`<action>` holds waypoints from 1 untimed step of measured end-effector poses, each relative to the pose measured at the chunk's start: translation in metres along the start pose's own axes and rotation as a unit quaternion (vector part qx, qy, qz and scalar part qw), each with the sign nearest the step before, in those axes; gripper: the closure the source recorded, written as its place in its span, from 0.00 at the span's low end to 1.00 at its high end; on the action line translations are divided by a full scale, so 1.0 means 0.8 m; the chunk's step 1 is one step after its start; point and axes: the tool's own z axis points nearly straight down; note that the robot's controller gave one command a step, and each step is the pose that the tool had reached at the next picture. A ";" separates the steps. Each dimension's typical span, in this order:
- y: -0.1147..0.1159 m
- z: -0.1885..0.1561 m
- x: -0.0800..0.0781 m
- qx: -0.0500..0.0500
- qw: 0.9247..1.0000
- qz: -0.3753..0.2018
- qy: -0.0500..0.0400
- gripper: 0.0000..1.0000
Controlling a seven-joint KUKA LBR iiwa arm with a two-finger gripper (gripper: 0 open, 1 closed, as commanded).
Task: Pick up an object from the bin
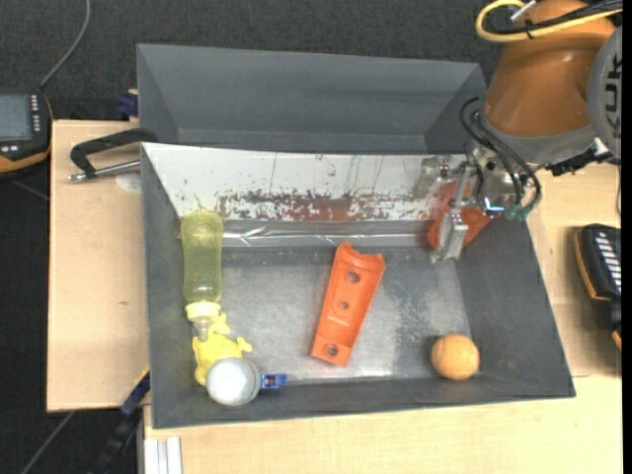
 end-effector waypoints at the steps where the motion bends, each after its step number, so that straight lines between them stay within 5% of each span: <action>1: 0.000 -0.006 -0.002 0.000 1.000 -0.001 -0.004 0.00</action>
Offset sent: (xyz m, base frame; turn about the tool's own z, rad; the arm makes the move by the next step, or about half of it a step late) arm -0.0363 0.0443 -0.1310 -0.0005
